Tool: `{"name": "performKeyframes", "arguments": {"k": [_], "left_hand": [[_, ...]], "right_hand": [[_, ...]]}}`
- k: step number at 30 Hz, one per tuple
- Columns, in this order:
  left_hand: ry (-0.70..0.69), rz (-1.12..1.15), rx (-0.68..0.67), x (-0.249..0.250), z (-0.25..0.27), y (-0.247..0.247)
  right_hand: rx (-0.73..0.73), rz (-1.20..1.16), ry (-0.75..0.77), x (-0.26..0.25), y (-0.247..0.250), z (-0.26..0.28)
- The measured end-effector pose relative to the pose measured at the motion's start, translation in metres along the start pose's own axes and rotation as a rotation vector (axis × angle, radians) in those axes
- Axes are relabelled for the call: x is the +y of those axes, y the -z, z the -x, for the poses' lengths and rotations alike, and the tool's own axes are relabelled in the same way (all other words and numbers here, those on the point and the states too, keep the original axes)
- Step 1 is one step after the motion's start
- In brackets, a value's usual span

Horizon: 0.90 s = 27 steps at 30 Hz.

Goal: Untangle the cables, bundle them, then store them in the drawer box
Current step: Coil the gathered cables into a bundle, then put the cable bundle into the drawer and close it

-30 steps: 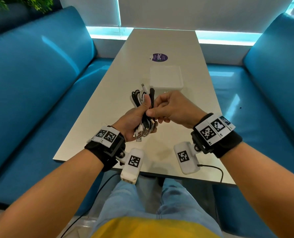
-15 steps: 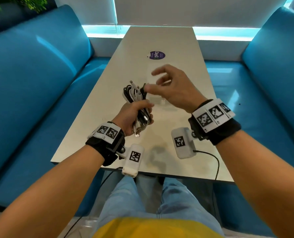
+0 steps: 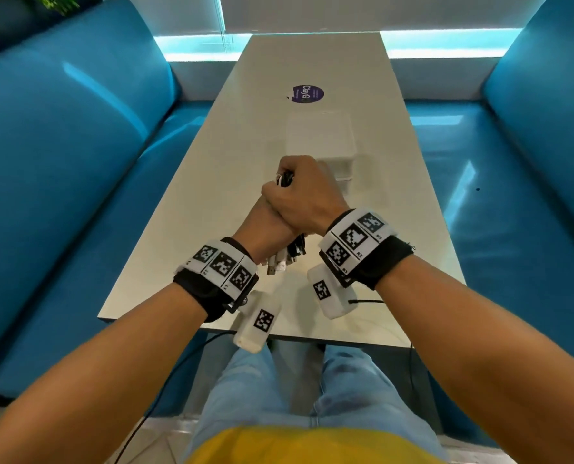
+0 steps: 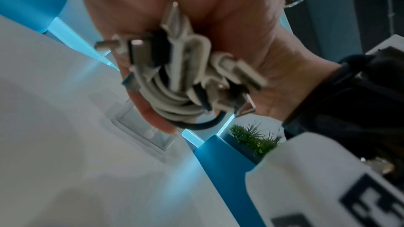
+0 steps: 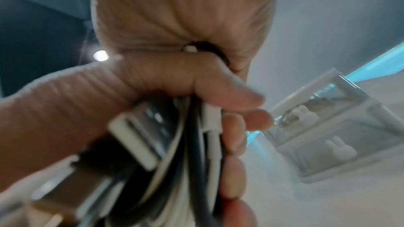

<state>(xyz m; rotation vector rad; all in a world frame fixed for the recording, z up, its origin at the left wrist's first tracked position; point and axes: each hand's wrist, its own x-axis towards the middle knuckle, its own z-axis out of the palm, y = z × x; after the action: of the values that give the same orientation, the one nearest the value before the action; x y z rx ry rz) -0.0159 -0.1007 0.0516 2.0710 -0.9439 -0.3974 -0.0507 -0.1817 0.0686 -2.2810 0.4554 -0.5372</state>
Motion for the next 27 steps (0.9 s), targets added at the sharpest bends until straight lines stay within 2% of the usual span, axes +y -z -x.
{"name": "performKeyframes", "arguments": {"k": [5,8,10,13,15,18,21,23,25,27], "left_hand": [[-0.020,-0.142,-0.088,-0.003,-0.027,0.001],[-0.046,-0.253,-0.116,-0.003,-0.049,0.003],[-0.013,-0.336,-0.060,-0.002,-0.067,0.009],[-0.009,-0.476,0.060,0.002,-0.097,0.020],[-0.015,-0.530,0.075,0.007,-0.115,0.023],[0.009,-0.552,0.030,0.009,-0.137,0.017],[0.029,-0.587,-0.013,0.007,-0.151,0.012],[0.045,-0.584,-0.026,0.005,-0.157,0.012],[0.028,-0.611,-0.042,0.003,-0.162,0.013],[-0.005,-0.652,-0.055,0.002,-0.163,0.013]], "right_hand": [[0.085,-0.052,-0.052,0.016,-0.004,-0.017],[0.080,-0.105,-0.077,0.026,0.001,-0.030],[0.056,-0.218,-0.099,0.039,0.005,-0.035],[0.116,-0.307,-0.157,0.068,0.008,-0.032],[0.104,-0.224,-0.239,0.086,0.006,-0.025],[-0.013,-0.076,-0.296,0.100,-0.002,-0.017],[0.088,-0.085,-0.323,0.101,-0.008,-0.022],[0.148,-0.101,-0.415,0.101,-0.013,-0.025],[0.059,-0.034,-0.471,0.102,-0.021,-0.026],[-0.103,0.146,-0.418,0.101,-0.032,-0.026]]}}
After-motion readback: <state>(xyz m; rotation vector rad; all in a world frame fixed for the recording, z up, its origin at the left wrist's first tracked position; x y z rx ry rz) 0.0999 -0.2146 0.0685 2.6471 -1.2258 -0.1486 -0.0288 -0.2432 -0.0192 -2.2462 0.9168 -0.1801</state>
